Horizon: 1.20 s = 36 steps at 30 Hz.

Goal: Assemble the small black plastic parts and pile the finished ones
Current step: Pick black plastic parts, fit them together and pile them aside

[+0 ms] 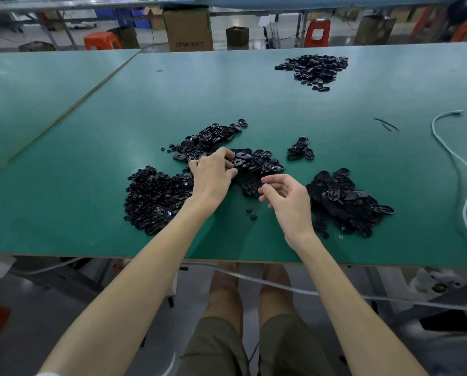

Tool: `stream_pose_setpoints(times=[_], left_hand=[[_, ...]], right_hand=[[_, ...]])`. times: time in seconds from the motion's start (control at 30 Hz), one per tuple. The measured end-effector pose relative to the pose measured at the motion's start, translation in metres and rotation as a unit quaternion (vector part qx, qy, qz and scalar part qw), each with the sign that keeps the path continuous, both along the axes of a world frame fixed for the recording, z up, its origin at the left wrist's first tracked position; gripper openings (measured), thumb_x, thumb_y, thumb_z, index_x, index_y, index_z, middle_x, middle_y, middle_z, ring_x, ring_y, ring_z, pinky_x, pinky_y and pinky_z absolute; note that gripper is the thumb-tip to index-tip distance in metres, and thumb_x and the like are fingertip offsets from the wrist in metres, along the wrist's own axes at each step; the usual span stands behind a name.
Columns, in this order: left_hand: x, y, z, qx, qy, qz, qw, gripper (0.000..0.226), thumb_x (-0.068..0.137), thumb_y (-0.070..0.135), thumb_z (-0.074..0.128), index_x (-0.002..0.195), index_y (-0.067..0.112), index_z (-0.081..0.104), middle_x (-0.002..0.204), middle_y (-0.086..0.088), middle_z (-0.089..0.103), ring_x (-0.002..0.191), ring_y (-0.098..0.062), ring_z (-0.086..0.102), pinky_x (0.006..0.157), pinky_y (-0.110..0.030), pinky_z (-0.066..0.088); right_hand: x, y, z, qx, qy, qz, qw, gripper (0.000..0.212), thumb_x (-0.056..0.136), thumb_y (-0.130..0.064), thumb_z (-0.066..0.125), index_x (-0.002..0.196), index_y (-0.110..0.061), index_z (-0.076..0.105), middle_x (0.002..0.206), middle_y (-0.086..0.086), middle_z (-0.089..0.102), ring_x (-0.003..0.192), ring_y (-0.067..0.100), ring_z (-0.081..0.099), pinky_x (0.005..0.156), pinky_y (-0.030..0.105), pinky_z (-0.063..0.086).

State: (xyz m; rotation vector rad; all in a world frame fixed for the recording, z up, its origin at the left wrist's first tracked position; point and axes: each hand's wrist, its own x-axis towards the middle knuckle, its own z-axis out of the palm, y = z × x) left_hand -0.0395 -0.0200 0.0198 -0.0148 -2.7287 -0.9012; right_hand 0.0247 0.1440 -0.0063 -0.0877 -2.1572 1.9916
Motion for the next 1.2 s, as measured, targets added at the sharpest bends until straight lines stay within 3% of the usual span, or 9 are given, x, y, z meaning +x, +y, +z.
stream_pose_setpoints(times=[0.17,0.3,0.4,0.5,0.57,0.67,0.83,1.03,1.2], left_hand=[[0.004,0.000,0.000,-0.034,0.052,0.005,0.998,0.012,0.102,0.023,0.061,0.109,0.022,0.071,0.099,0.007,0.074,0.102,-0.020,0.062,0.098,-0.038,0.024],[0.008,0.000,0.000,0.006,0.069,0.007,0.998,0.013,0.103,0.020,0.059,0.106,0.023,0.071,0.091,0.008,0.071,0.095,-0.019,0.062,0.091,-0.032,0.023],[0.014,0.002,0.004,0.080,0.074,-0.038,0.993,0.011,0.100,0.015,0.064,0.103,0.018,0.074,0.091,0.009,0.072,0.090,-0.012,0.065,0.100,-0.035,0.042],[0.029,0.009,0.005,0.115,0.098,-0.120,0.981,0.010,0.096,0.009,0.068,0.103,0.012,0.075,0.098,0.006,0.074,0.088,-0.005,0.067,0.095,-0.035,0.052],[0.041,0.015,0.000,0.086,0.108,-0.148,0.979,0.009,0.096,0.012,0.069,0.103,0.016,0.075,0.099,0.008,0.073,0.089,-0.010,0.066,0.100,-0.039,0.045],[0.053,0.020,-0.006,0.065,0.119,-0.158,0.978,0.009,0.098,0.016,0.069,0.105,0.020,0.073,0.101,0.011,0.071,0.087,-0.009,0.063,0.097,-0.032,0.035],[0.052,0.004,0.007,0.007,0.099,-0.131,0.986,0.010,0.096,0.021,0.071,0.105,0.023,0.074,0.100,0.010,0.067,0.083,-0.010,0.063,0.102,-0.042,0.043],[0.036,-0.043,0.021,-0.189,-0.055,0.012,0.980,0.012,0.097,0.022,0.069,0.108,0.020,0.072,0.110,-0.003,0.062,0.108,-0.025,0.060,0.105,-0.043,0.036],[0.036,-0.048,0.016,-0.176,-0.077,0.002,0.981,0.003,0.096,0.019,0.071,0.099,0.019,0.069,0.099,0.003,0.058,0.103,-0.024,0.059,0.101,-0.041,0.032]], right_hand=[[-0.001,0.001,0.000,-0.003,0.000,0.001,1.000,0.015,0.096,-0.003,0.065,0.102,-0.014,0.071,0.086,0.002,0.076,0.072,0.008,0.071,0.063,0.023,0.051],[-0.002,0.001,-0.001,-0.010,0.000,0.000,1.000,0.015,0.096,-0.002,0.064,0.103,-0.013,0.071,0.087,0.002,0.076,0.072,0.009,0.071,0.062,0.022,0.051],[-0.003,0.000,-0.003,-0.022,0.004,-0.006,1.000,0.012,0.100,-0.007,0.062,0.106,-0.012,0.071,0.085,0.001,0.076,0.071,0.010,0.071,0.061,0.022,0.051],[-0.005,0.000,-0.004,-0.044,0.008,-0.013,0.999,0.014,0.105,-0.020,0.059,0.108,-0.014,0.071,0.084,0.001,0.077,0.070,0.013,0.072,0.060,0.023,0.051],[-0.006,0.001,-0.004,-0.043,0.007,-0.016,0.999,0.017,0.106,-0.028,0.058,0.106,-0.017,0.071,0.084,-0.002,0.078,0.072,0.013,0.073,0.062,0.022,0.051],[-0.006,0.000,-0.006,-0.015,0.011,-0.016,1.000,0.020,0.105,-0.032,0.059,0.098,-0.020,0.073,0.081,-0.005,0.077,0.071,0.010,0.072,0.066,0.021,0.052],[-0.005,0.001,-0.005,-0.034,0.010,-0.016,0.999,0.011,0.102,-0.026,0.064,0.101,-0.019,0.073,0.085,-0.003,0.078,0.074,0.011,0.073,0.063,0.020,0.051],[-0.005,0.001,-0.004,-0.049,0.008,-0.011,0.999,0.004,0.100,-0.020,0.067,0.102,-0.018,0.071,0.090,-0.001,0.077,0.076,0.011,0.073,0.062,0.022,0.052],[-0.006,0.001,-0.003,-0.041,0.008,-0.008,0.999,0.004,0.100,-0.020,0.068,0.102,-0.018,0.071,0.090,-0.002,0.077,0.077,0.011,0.073,0.062,0.022,0.053]])
